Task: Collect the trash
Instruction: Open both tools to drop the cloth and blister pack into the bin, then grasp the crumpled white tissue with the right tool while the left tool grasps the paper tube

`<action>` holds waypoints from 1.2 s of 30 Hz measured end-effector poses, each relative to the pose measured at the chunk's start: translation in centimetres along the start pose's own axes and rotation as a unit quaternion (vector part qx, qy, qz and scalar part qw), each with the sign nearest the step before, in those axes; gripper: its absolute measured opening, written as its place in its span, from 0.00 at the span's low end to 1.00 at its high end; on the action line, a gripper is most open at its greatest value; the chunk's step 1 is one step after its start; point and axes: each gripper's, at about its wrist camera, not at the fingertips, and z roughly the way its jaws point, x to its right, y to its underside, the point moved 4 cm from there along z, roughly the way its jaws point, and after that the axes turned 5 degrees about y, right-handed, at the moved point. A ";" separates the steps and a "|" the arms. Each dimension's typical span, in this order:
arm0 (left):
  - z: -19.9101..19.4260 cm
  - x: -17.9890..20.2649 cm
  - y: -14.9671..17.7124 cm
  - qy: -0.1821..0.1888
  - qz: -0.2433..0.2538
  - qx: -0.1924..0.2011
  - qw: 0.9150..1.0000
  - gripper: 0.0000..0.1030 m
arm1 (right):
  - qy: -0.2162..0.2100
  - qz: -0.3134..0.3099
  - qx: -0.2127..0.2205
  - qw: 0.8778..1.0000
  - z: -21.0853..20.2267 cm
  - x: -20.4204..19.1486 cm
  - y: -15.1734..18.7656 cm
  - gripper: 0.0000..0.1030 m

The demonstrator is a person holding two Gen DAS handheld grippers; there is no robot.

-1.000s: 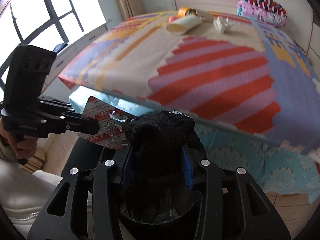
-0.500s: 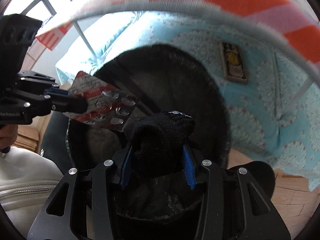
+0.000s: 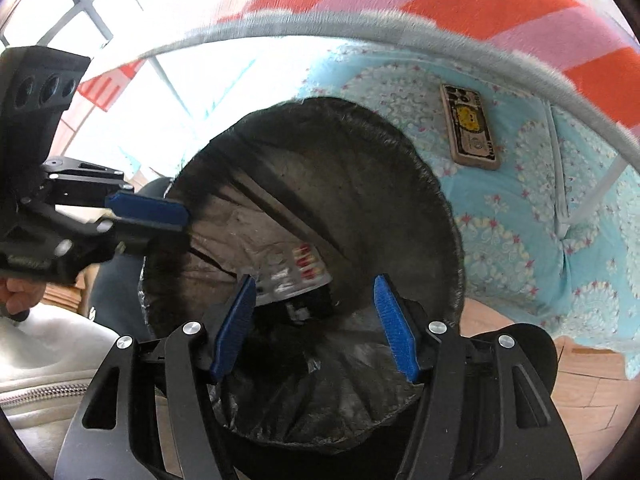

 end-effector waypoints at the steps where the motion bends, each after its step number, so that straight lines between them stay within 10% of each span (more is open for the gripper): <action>1: -0.4 0.2 -0.1 -0.003 0.003 0.007 1.000 0.53 | 0.001 0.001 0.002 1.000 -0.1 0.0 -0.1 0.60; 36: -12.3 3.3 -9.0 -0.039 0.070 0.153 0.985 0.53 | 0.017 -0.021 0.160 0.987 -12.5 0.7 -7.2 0.60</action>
